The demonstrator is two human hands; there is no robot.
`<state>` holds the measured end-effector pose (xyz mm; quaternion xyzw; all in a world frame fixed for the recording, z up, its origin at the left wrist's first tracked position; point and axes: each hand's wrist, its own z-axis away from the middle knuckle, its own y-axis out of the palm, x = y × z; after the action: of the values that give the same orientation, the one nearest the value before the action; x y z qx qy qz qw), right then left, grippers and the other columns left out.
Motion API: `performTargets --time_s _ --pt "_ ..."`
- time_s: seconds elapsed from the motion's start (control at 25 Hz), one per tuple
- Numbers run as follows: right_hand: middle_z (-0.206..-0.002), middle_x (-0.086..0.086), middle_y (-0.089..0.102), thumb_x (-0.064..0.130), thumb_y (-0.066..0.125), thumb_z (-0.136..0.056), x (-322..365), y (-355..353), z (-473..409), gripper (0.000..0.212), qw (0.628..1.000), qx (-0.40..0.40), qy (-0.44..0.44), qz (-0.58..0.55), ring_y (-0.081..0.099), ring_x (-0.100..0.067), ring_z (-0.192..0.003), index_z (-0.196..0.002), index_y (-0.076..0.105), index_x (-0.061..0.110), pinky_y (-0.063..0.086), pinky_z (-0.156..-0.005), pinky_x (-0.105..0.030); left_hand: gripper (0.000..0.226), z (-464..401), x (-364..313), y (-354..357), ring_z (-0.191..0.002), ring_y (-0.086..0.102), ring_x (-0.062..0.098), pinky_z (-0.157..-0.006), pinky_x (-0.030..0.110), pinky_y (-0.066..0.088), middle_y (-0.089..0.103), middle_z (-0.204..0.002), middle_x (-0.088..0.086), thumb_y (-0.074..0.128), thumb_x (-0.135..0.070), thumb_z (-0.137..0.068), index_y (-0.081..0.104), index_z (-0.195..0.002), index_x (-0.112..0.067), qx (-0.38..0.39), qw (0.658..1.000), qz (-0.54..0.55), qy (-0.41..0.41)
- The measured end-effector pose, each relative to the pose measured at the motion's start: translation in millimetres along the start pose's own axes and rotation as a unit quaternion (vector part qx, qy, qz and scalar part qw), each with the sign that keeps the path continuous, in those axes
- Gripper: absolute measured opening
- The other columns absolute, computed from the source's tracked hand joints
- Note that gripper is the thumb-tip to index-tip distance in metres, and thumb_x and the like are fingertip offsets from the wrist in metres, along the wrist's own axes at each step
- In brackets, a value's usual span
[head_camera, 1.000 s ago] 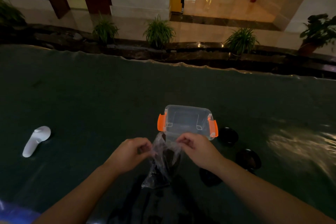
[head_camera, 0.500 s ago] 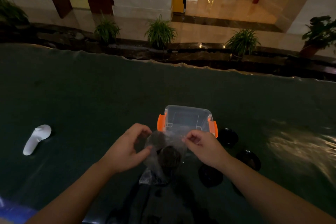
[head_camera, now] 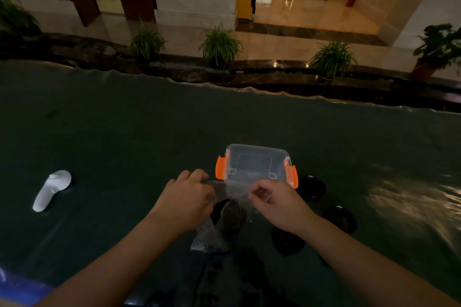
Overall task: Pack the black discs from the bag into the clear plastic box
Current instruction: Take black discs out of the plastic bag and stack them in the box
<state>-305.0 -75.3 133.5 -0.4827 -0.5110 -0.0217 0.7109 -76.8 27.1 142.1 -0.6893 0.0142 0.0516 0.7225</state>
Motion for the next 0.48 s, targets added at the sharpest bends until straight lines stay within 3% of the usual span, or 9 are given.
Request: performTargets --time_s 0.16,0.24,0.36,0.48 --pt "-0.101 0.024 0.057 0.049 0.060 -0.089 31 -1 5 0.016 0.991 -0.037 -0.086 0.093 0.055 0.006 -0.098 -0.104 0.058 0.044 0.049 -0.079 -0.017 0.050 1 -2 5 -0.105 0.052 0.013 -0.086 0.034 0.050 0.054 -0.121 -0.007 0.066 -0.054 -0.084 0.055 -0.128 -0.034 0.010 0.999 0.036 0.000" --pt "-0.100 0.020 0.057 0.043 0.059 -0.092 52 5 5 0.012 0.973 -0.033 -0.183 0.135 0.052 0.004 -0.094 -0.102 0.061 0.035 0.044 -0.080 -0.014 0.066 3 -4 5 -0.108 0.052 0.013 -0.088 0.034 0.053 0.051 -0.123 -0.007 0.072 -0.057 -0.077 0.049 -0.134 -0.033 0.017 0.998 0.061 -0.004" --pt "-0.103 0.007 0.063 0.032 0.057 -0.097 72 22 -2 0.013 0.950 0.046 -0.243 0.189 0.054 -0.005 -0.095 -0.104 0.064 0.024 0.048 -0.084 -0.023 0.086 7 -4 4 -0.114 0.052 0.014 -0.089 0.036 0.055 0.045 -0.129 -0.008 0.074 -0.059 -0.068 0.037 -0.141 -0.033 0.016 0.997 0.072 0.003" --pt "-0.114 -0.001 0.065 0.028 0.055 -0.100 78 36 -16 0.016 0.939 0.127 -0.208 0.244 0.058 -0.014 -0.103 -0.113 0.062 0.021 0.049 -0.090 -0.031 0.105 15 1 6 -0.119 0.050 0.017 -0.089 0.039 0.055 0.038 -0.135 -0.007 0.069 -0.071 -0.055 0.029 -0.142 -0.029 0.028 0.998 0.055 -0.007"
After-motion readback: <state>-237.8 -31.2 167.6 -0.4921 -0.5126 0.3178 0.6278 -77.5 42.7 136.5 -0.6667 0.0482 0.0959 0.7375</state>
